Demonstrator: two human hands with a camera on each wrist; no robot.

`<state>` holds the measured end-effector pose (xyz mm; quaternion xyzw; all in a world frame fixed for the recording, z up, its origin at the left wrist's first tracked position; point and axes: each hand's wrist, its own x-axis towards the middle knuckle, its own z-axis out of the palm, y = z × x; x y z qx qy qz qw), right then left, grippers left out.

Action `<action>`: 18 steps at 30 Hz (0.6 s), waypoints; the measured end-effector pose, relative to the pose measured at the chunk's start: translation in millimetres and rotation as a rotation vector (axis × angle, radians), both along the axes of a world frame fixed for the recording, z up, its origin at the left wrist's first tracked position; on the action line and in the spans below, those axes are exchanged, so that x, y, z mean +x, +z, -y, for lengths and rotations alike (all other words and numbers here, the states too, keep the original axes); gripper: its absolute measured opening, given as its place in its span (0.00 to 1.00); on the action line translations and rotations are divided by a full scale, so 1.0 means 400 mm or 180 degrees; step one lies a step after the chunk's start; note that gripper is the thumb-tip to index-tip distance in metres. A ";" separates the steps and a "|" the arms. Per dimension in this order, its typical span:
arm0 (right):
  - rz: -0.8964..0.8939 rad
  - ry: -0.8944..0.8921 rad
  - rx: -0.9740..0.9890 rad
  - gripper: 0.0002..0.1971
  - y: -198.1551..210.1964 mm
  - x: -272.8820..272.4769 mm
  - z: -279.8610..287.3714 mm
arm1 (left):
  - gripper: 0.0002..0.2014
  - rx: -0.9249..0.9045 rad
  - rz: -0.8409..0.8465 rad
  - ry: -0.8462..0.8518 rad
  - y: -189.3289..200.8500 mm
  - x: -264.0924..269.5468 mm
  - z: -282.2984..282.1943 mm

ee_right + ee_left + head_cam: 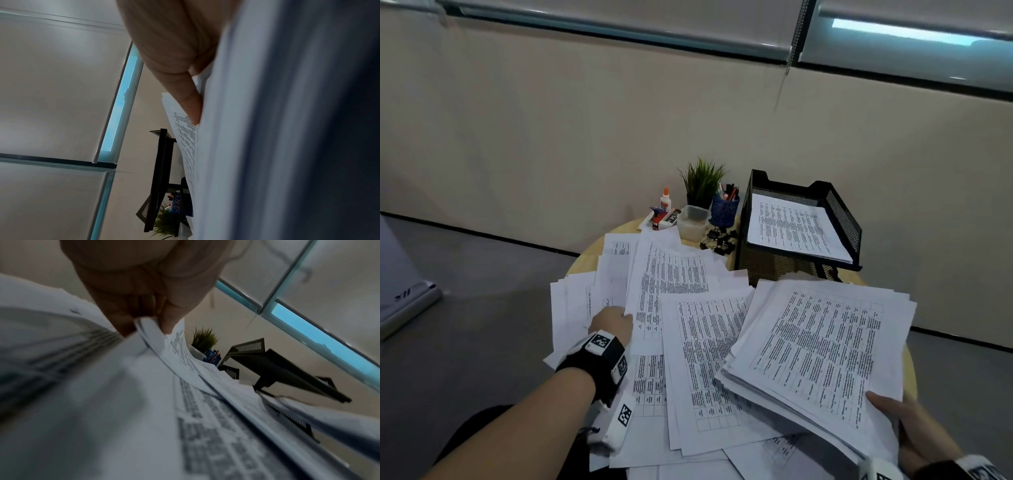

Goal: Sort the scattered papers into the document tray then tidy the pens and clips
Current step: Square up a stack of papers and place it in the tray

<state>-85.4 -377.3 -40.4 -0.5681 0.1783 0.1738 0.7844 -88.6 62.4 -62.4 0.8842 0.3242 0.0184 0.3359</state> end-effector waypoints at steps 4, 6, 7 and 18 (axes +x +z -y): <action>0.0060 0.0012 0.0031 0.32 -0.005 -0.001 0.003 | 0.29 -0.0100 -0.0373 -0.0008 -0.001 -0.003 -0.016; 0.0087 0.0005 0.0072 0.32 -0.007 -0.002 0.007 | 0.34 0.0196 -0.0946 -0.0237 0.011 -0.010 -0.009; 0.0121 0.0026 0.0080 0.32 -0.009 -0.003 0.008 | 0.34 0.0319 -0.1165 -0.0304 0.013 -0.009 -0.003; 0.0290 0.0160 0.0257 0.30 0.000 -0.010 0.007 | 0.11 -0.0646 -0.0111 -0.0046 -0.020 0.006 0.028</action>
